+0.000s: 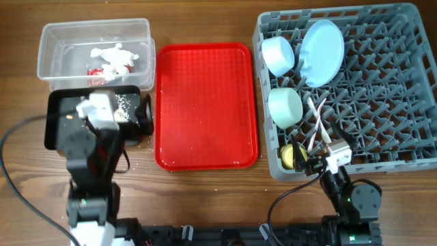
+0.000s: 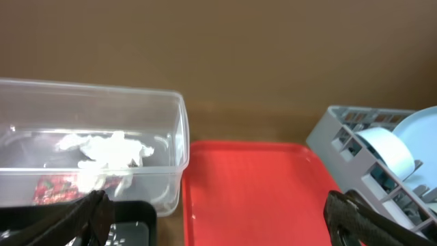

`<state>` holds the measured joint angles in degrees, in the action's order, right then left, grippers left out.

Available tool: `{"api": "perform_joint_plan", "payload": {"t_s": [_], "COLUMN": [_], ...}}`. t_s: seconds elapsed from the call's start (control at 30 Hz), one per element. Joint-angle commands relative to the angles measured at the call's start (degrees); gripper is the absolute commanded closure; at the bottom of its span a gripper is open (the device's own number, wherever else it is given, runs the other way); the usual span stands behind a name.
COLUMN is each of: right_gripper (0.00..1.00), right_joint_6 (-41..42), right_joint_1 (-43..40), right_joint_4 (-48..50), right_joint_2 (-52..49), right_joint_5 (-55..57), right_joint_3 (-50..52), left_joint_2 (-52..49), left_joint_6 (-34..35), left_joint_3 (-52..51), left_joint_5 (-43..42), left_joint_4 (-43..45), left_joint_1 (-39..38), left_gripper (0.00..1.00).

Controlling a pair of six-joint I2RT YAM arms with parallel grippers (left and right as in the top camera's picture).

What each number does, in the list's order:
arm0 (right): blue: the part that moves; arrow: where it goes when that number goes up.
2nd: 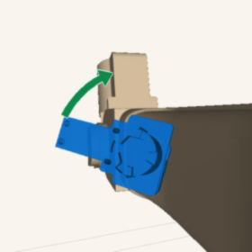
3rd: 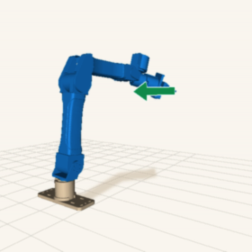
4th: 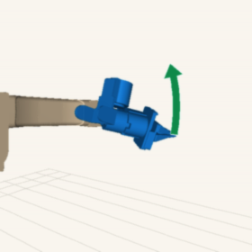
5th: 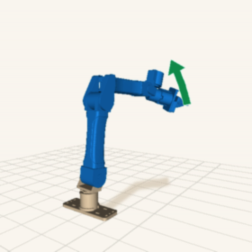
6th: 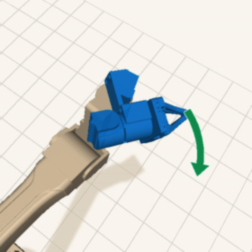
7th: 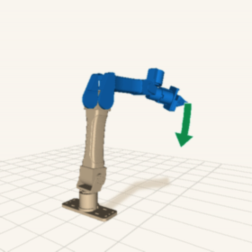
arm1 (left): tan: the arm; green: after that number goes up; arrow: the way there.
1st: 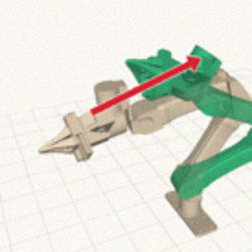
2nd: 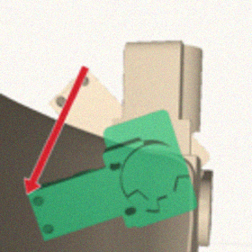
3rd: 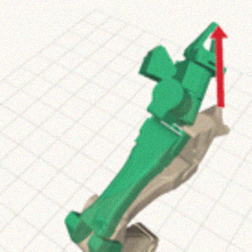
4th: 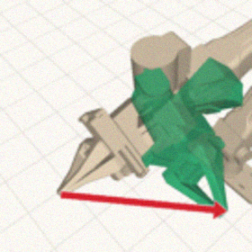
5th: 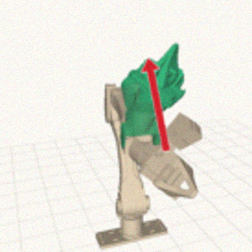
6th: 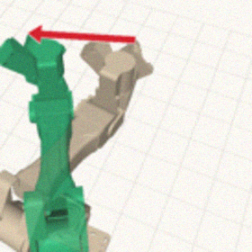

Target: Sort waste into correct bins and load items into the dishwasher rack

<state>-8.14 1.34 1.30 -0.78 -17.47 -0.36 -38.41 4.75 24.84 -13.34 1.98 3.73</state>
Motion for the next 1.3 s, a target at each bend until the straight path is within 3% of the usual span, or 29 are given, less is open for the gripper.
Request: {"api": "perform_joint_plan", "payload": {"t_s": [0.0, 0.33, 0.6, 1.27], "right_gripper": [0.0, 0.0, 0.0, 0.0], "right_joint_6": [0.76, 0.76, 0.76, 0.76], "right_joint_1": [0.2, 0.2, 0.2, 0.2], "right_joint_4": [0.13, 0.13, 0.11, 0.13], "right_joint_2": [0.5, 0.5, 0.5, 0.5], "right_joint_5": [0.76, 0.76, 0.76, 0.76], "right_joint_3": [0.07, 0.07, 0.07, 0.07], "left_joint_2": [7.87, 27.63, 38.36, 38.25], "left_joint_6": [-0.9, -0.92, -0.87, -0.92], "left_joint_3": [-9.88, -23.93, -24.52, -24.52], "left_joint_5": [0.87, 3.34, 5.79, 5.75], "left_joint_4": [4.96, 9.16, -6.03, -5.73], "left_joint_1": [0.31, 0.24, -0.92, -3.15], "left_gripper": [0.0, 0.0, 0.0, 0.0]}}
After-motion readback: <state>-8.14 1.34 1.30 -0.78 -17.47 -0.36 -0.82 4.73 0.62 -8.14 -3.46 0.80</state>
